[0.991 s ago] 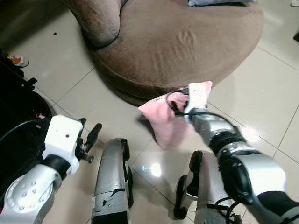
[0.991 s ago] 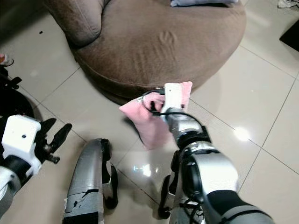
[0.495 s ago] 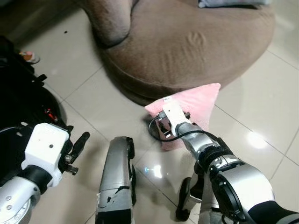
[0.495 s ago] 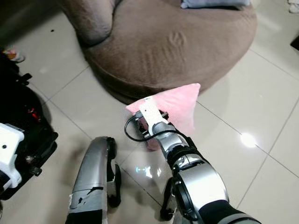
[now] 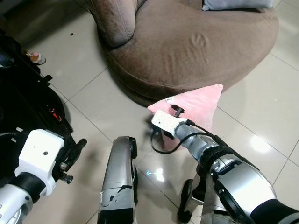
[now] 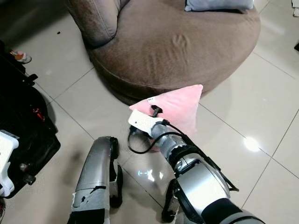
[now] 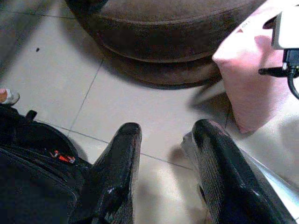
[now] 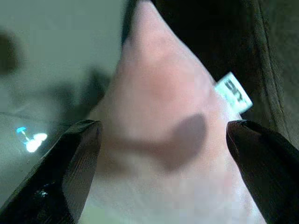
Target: Move the pillow to the sofa from floor
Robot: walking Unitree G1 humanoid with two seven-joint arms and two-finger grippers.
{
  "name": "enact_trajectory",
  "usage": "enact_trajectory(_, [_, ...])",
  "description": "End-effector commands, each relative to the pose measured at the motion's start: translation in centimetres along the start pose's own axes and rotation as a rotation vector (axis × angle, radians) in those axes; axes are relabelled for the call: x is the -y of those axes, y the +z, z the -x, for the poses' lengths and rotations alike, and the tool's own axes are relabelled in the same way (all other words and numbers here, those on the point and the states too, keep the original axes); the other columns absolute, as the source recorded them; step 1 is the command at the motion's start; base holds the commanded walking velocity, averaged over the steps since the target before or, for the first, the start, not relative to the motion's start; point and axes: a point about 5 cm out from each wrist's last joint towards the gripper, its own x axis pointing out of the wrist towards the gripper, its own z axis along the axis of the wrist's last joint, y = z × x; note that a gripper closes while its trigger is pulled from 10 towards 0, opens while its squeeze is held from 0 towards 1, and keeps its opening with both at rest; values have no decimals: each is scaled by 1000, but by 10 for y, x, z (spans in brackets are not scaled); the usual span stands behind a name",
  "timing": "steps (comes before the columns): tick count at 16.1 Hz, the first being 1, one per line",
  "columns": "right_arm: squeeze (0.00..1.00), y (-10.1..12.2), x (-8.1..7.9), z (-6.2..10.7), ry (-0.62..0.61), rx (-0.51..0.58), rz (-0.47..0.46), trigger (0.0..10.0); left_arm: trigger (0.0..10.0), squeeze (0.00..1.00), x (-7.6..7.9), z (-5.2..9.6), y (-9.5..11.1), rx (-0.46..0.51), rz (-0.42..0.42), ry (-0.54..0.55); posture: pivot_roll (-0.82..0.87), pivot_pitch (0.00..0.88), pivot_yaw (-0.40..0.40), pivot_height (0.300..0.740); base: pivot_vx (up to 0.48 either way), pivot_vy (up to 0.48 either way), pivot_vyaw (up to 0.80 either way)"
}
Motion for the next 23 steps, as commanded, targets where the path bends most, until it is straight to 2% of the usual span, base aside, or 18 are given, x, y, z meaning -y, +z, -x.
enact_trajectory(1, [0,-20,-10,3,21,-83,6,10000,10000,0,1,6,1,-11,-12,-11,536,318,44,554,0,0,0])
enact_trajectory(4, [0,-29,-9,5,15,-110,85,10000,10000,0,0,7,1,-16,-17,-14,536,317,49,554,0,0,0])
enact_trajectory(7, [0,-45,2,9,-42,-151,233,10000,10000,0,-1,8,2,-19,-28,-22,532,319,57,554,0,0,0])
enact_trajectory(8, [0,-47,3,9,-48,-156,217,10000,10000,0,-2,7,2,-19,-29,-24,531,319,59,554,0,0,0])
enact_trajectory(9, [0,-49,3,10,-49,-167,137,10000,10000,0,-2,7,2,-19,-31,-26,530,320,62,554,0,0,0])
enact_trajectory(11, [0,-53,2,11,-40,-179,101,10000,10000,0,-2,8,2,-21,-32,-29,530,321,65,554,0,0,0])
enact_trajectory(12, [0,-55,-1,12,-19,-186,122,5176,10000,0,-2,8,2,-23,-34,-31,530,321,65,554,0,0,0])
enact_trajectory(13, [0,-57,-2,12,-12,-191,131,2980,10000,0,-2,8,2,-24,-36,-33,533,319,67,554,0,0,0])
enact_trajectory(14, [0,-57,-2,12,-9,-192,133,0,10000,0,-2,9,2,-25,-37,-33,533,319,67,554,0,0,0])
enact_trajectory(17, [0,-59,-3,13,-14,-201,106,0,10000,0,-3,9,2,-29,-38,-32,530,319,67,554,0,0,0])
enact_trajectory(18, [0,-59,-2,13,-30,-202,57,0,10000,0,-3,9,2,-29,-36,-32,523,319,66,554,0,0,0])
enact_trajectory(19, [0,-57,2,12,-77,-197,-65,5961,10000,0,-2,8,1,-25,-29,-31,504,315,62,554,0,0,0])
enact_trajectory(20, [0,-56,9,12,-139,-185,-214,10000,10000,0,0,6,0,-14,-10,-30,482,310,53,554,0,0,0])
enact_trajectory(21, [0,-55,19,12,-210,-163,-384,10000,10000,0,2,4,-1,2,13,-24,454,303,53,554,0,0,0])
enact_trajectory(22, [0,-54,26,13,-257,-142,-491,10000,10000,0,4,2,-2,13,36,-18,438,299,50,554,0,0,0])
enact_trajectory(23, [0,-56,40,15,-326,-77,-638,10000,10000,0,12,-8,-9,29,90,-19,321,268,28,554,0,0,0])
